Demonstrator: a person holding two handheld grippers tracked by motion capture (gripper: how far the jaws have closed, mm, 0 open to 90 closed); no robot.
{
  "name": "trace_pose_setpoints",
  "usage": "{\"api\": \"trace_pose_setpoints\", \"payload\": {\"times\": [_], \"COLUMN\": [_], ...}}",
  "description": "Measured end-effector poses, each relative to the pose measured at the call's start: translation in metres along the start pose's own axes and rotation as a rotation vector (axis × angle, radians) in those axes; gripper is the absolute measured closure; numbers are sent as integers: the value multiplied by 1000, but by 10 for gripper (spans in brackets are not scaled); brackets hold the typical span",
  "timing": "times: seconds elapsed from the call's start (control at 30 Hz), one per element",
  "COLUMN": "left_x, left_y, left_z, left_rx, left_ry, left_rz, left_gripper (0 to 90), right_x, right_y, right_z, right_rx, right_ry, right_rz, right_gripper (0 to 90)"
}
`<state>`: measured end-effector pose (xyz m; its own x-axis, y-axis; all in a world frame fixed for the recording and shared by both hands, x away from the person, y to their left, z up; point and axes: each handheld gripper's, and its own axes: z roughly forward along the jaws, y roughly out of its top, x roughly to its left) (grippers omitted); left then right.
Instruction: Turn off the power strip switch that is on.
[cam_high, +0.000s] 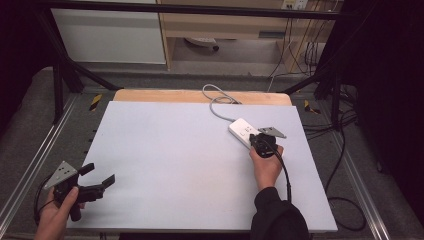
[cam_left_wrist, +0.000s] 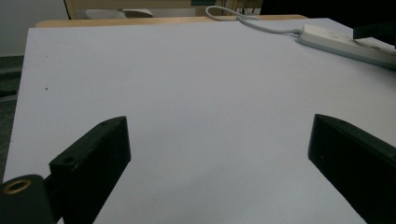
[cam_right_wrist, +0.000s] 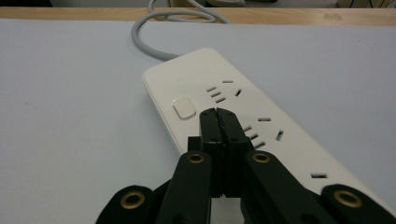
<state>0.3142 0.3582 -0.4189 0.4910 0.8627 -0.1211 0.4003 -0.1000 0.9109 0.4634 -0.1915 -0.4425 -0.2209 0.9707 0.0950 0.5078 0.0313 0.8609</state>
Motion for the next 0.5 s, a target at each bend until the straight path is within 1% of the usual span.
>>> {"api": "trace_pose_setpoints", "payload": {"times": [0.13,0.27,0.5], "left_x": [0,0,0], "left_y": [0,0,0], "left_z": [0,0,0], "left_rx": [0,0,0], "left_ry": [0,1,1], "left_rz": [0,0,0], "left_gripper": [58,58,58], "right_x": [0,1,4], "right_y": [1,3,7], "right_z": [-2,-3,-5], "right_rx": [-5,-19,-28], "right_ry": [5,16,31], "right_rz": [1,5,4], "right_gripper": [900,871,825]}}
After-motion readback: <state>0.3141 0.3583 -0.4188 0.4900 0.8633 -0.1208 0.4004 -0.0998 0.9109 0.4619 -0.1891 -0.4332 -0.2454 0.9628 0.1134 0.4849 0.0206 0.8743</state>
